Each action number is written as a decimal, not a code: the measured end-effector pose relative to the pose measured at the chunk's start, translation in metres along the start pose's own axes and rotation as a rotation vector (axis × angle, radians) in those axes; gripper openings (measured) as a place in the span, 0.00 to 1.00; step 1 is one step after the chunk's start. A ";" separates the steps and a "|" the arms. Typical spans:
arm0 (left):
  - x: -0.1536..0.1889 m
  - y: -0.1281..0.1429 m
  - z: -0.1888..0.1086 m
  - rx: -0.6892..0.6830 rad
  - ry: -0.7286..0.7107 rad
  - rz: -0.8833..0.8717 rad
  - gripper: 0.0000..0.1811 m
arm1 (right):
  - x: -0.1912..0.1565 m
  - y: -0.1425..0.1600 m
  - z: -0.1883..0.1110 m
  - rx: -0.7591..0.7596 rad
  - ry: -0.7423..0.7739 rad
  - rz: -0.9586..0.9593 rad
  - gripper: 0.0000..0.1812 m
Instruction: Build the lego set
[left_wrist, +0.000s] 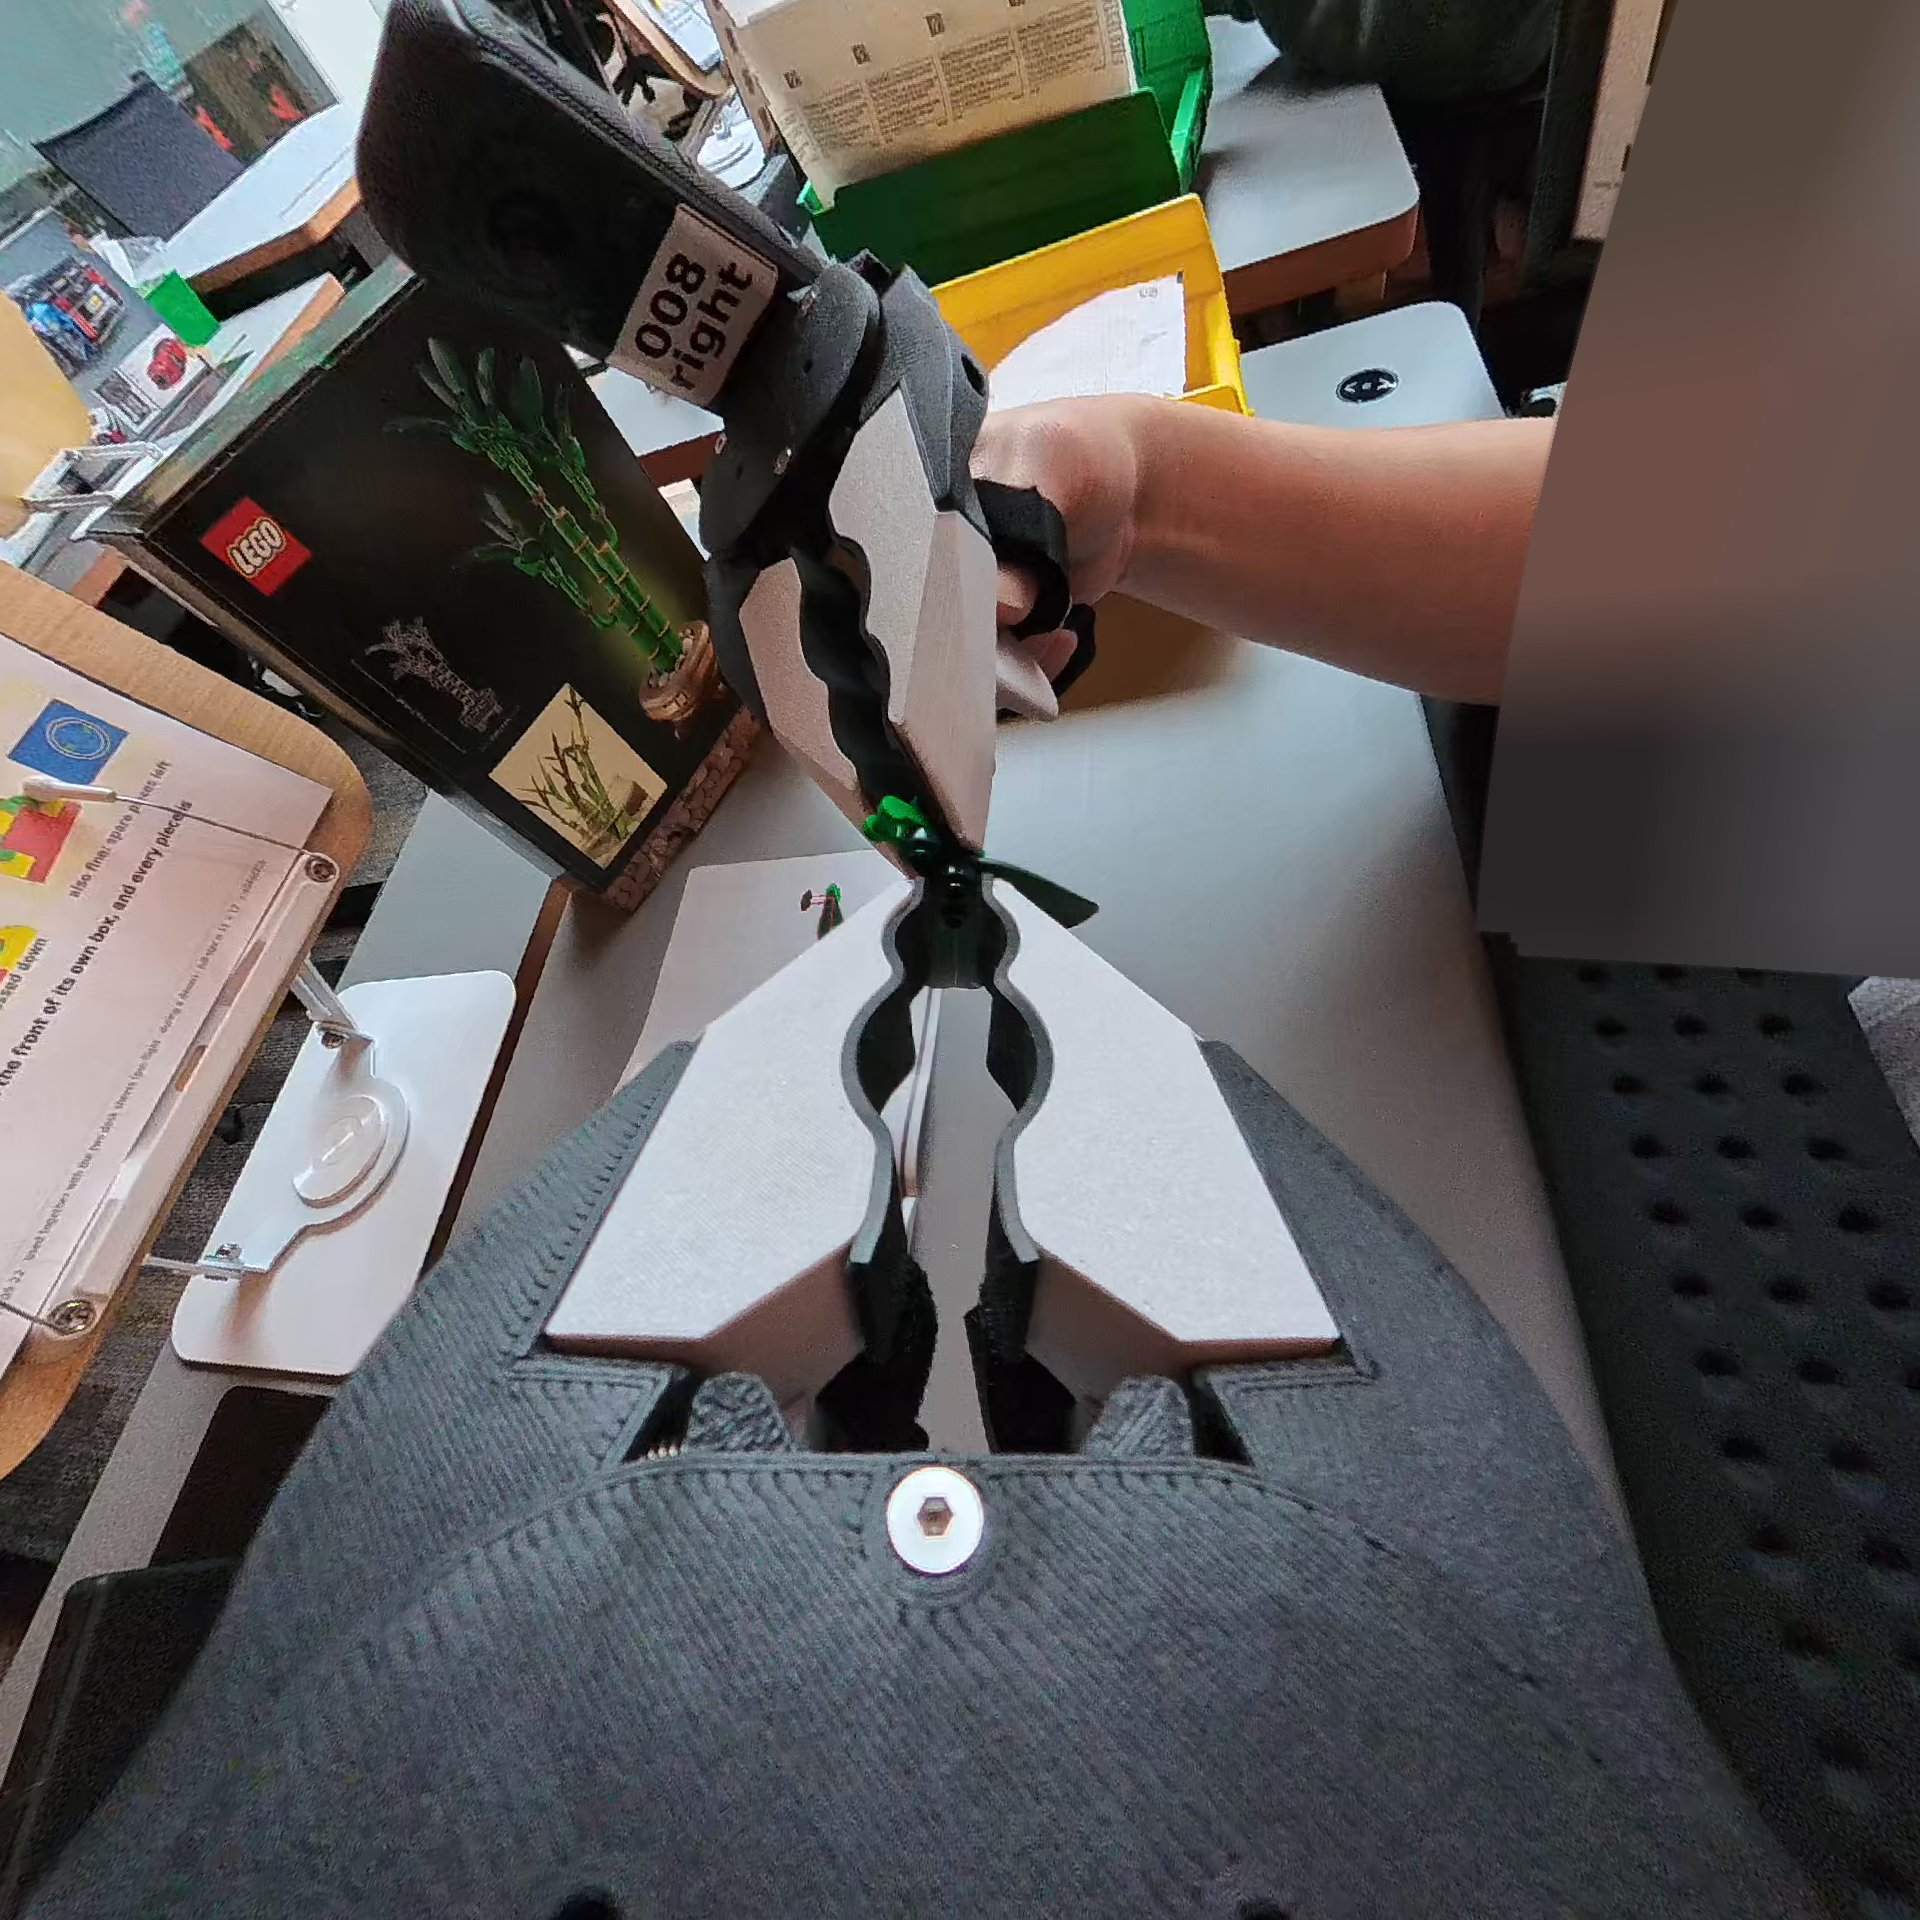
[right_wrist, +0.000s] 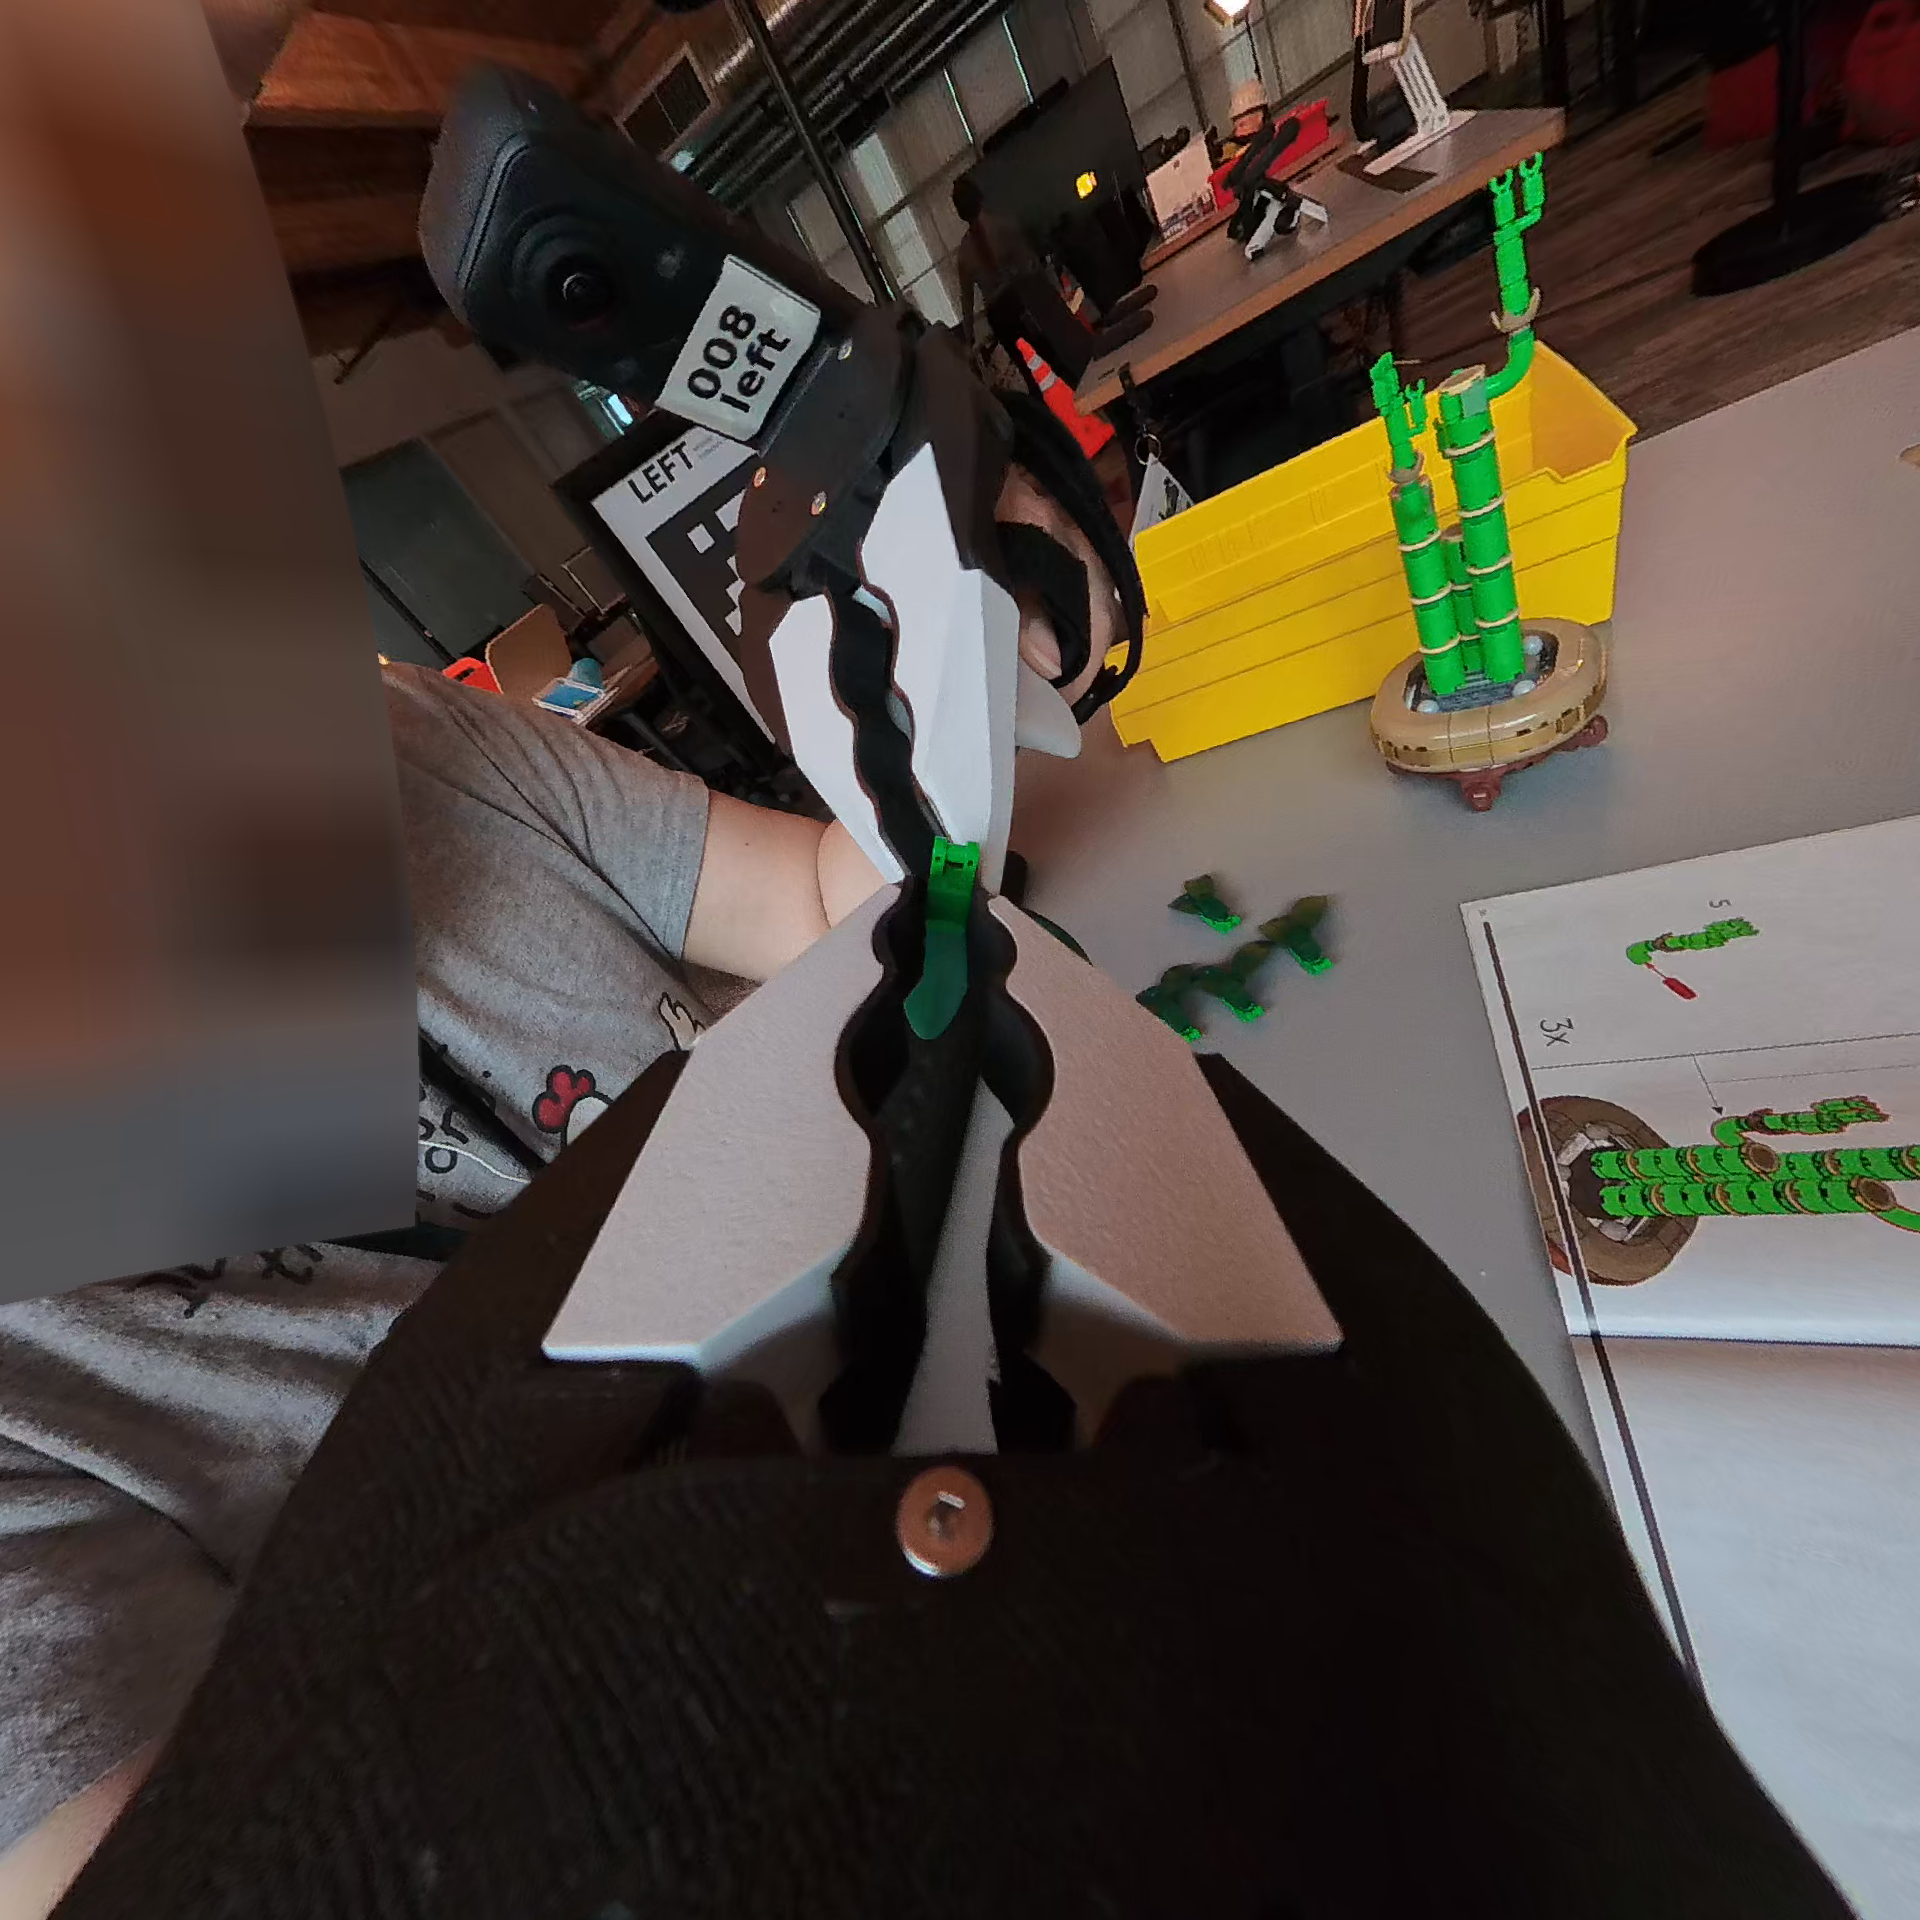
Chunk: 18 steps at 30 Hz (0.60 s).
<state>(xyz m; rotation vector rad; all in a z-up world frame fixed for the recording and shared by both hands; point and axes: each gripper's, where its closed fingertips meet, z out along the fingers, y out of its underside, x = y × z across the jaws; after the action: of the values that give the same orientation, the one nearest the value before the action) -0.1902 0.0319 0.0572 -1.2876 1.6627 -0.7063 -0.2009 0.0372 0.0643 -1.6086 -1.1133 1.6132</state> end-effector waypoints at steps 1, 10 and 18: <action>0.001 0.000 0.000 -0.002 0.008 -0.003 0.03 | 0.000 0.001 0.001 -0.006 -0.003 0.005 0.03; 0.005 0.010 -0.001 -0.052 0.054 -0.019 0.03 | 0.003 0.009 0.006 -0.054 0.016 0.007 0.03; -0.009 -0.019 -0.025 0.234 0.114 -0.269 0.16 | -0.011 -0.013 0.000 0.080 -0.091 0.015 0.03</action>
<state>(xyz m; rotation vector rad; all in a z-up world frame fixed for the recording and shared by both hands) -0.2039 0.0323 0.0872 -1.3337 1.4573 -1.1193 -0.2017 0.0338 0.0804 -1.5091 -1.0708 1.7330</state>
